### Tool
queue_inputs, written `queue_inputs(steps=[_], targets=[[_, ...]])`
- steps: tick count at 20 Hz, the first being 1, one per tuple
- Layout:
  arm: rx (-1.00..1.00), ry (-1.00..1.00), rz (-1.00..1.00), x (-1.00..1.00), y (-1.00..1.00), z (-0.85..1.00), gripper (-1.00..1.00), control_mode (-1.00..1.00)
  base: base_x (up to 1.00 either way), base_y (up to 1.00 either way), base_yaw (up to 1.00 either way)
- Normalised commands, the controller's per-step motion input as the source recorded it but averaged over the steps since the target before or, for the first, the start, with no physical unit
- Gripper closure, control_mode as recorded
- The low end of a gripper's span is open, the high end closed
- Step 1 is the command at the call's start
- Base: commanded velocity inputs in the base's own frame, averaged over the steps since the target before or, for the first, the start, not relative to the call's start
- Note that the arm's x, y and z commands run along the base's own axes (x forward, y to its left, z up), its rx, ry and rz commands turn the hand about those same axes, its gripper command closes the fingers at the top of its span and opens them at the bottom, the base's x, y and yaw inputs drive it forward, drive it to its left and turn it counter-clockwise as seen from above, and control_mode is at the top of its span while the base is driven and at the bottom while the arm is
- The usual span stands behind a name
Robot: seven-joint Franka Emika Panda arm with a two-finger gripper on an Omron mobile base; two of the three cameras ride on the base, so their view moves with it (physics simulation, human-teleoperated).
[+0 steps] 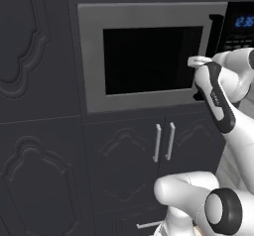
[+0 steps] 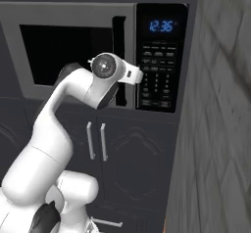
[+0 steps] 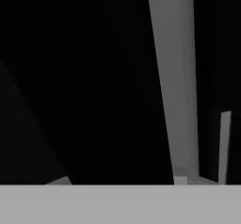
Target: Retrieve the reheated potato from the microwave, then place the potato, cheese, and condiment on the cutting board.
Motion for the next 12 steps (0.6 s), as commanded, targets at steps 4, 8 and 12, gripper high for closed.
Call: queue_inputs(steps=[4,8,12], targets=[[0.04,0.00,0.00,-0.90,0.06,0.74,1.00,-1.00,0.00,0.00,0.00],[0.01,0.00,0.00,-1.00,0.03,0.80,1.00,-1.00,0.00,0.00,0.00],[0.00,0.00,0.00,-1.00,0.00,0.72,1.00,-1.00,0.00,0.00,0.00]])
